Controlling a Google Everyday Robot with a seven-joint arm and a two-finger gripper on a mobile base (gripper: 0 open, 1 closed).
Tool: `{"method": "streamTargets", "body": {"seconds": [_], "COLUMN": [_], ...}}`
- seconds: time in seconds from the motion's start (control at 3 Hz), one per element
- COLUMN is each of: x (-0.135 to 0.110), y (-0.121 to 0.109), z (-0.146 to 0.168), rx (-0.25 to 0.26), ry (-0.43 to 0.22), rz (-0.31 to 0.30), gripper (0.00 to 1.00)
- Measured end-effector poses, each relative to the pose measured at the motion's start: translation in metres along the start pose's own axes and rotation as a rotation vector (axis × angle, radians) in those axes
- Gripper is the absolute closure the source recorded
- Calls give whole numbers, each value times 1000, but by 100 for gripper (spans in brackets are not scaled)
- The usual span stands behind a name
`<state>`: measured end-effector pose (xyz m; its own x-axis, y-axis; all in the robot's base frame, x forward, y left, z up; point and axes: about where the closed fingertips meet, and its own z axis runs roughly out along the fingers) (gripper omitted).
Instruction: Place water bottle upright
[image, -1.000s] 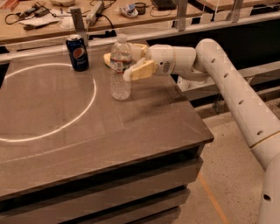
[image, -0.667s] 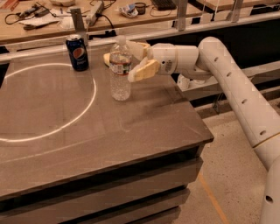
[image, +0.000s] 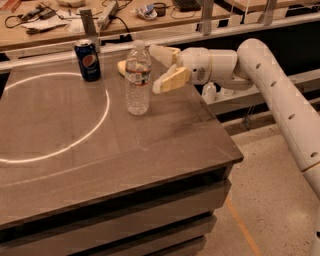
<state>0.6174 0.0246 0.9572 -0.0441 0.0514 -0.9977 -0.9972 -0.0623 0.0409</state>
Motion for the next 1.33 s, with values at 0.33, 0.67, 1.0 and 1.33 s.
{"method": "streamTargets", "body": {"seconds": [0.33, 0.67, 1.0, 1.33], "x": [-2, -8, -12, -12], "y": [0, 0, -6, -6], "z": [-22, -53, -70, -70], "rx": [65, 182, 308, 308], "ry": [51, 121, 182, 182], "rz": [-14, -32, -9, -9], "gripper": [0, 0, 0, 0]}}
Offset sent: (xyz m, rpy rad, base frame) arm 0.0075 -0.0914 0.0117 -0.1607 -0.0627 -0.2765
